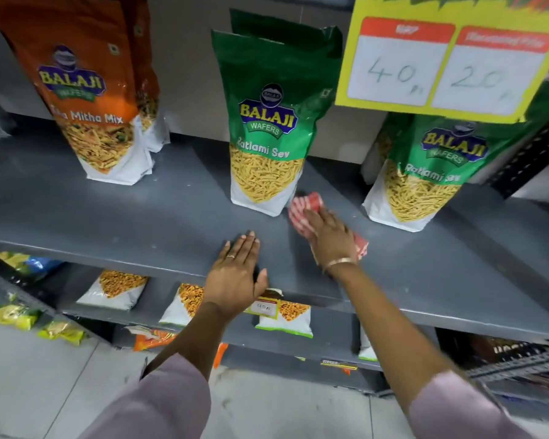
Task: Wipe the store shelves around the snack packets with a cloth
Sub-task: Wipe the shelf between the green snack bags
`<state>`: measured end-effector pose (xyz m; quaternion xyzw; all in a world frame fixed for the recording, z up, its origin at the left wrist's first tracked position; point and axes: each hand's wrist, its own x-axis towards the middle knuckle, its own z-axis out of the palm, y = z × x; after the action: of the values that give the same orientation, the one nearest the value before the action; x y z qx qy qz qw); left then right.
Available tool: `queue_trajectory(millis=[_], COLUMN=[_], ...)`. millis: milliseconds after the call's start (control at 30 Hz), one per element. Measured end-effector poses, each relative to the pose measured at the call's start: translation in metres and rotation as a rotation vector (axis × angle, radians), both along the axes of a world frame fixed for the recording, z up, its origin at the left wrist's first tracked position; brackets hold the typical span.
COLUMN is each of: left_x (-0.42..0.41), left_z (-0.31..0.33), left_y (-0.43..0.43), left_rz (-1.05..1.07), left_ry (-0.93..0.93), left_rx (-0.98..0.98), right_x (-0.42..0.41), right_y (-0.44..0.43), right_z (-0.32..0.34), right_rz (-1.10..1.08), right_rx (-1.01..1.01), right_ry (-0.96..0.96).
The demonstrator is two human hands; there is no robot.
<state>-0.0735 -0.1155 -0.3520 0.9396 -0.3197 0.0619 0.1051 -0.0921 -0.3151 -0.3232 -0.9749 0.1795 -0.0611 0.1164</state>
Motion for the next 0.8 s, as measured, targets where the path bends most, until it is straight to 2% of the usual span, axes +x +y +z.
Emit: queue_trajectory(millis=[67, 167, 200, 233, 267, 300, 333, 400, 467, 500, 533, 600, 667, 733, 800], left_x=[-0.001, -0.001, -0.001, -0.002, -0.002, -0.003, -0.003, -0.004, -0.004, -0.004, -0.004, -0.005, -0.005, -0.004, -0.004], left_z=[0.001, 0.001, 0.001, 0.002, 0.003, 0.003, 0.004, 0.005, 0.004, 0.004, 0.004, 0.004, 0.004, 0.003, 0.004], left_y=[0.0, 0.002, 0.002, 0.002, 0.002, 0.002, 0.001, 0.001, 0.001, 0.001, 0.0, 0.0, 0.001, 0.001, 0.001], left_rz=[-0.001, -0.01, -0.011, -0.01, -0.008, -0.005, -0.003, 0.002, 0.012, 0.013, 0.012, 0.009, 0.01, 0.003, 0.003], left_ry=[0.005, -0.001, -0.001, 0.001, 0.002, 0.002, 0.004, 0.007, 0.01, 0.01, 0.012, 0.016, 0.014, 0.01, 0.006], left_rx=[-0.006, -0.015, -0.013, -0.014, -0.016, -0.016, -0.009, 0.002, 0.0, -0.002, -0.003, 0.001, 0.009, 0.016, 0.024], right_x=[-0.045, -0.105, -0.12, -0.129, -0.133, -0.128, -0.121, -0.093, -0.06, -0.05, -0.045, -0.043, -0.058, -0.088, -0.121], right_y=[0.019, 0.036, 0.035, 0.031, 0.023, 0.009, -0.003, -0.03, -0.038, -0.032, -0.018, 0.022, 0.064, 0.077, 0.072], right_z=[0.003, 0.023, 0.031, 0.041, 0.052, 0.056, 0.059, 0.043, 0.015, 0.002, -0.003, -0.006, -0.004, -0.005, 0.005], right_rz=[0.107, 0.231, 0.25, 0.294, 0.285, 0.254, 0.197, 0.091, 0.127, 0.064, -0.022, -0.151, -0.047, 0.052, 0.059], right_rx=[-0.017, 0.085, 0.236, 0.498, 0.748, 0.859, 0.851, 0.601, 0.252, 0.06, -0.017, 0.069, 0.073, 0.027, 0.118], right_ry=[-0.139, -0.121, -0.038, 0.055, 0.061, 0.004, -0.065, -0.146, -0.031, -0.012, 0.019, -0.045, -0.057, -0.175, -0.172])
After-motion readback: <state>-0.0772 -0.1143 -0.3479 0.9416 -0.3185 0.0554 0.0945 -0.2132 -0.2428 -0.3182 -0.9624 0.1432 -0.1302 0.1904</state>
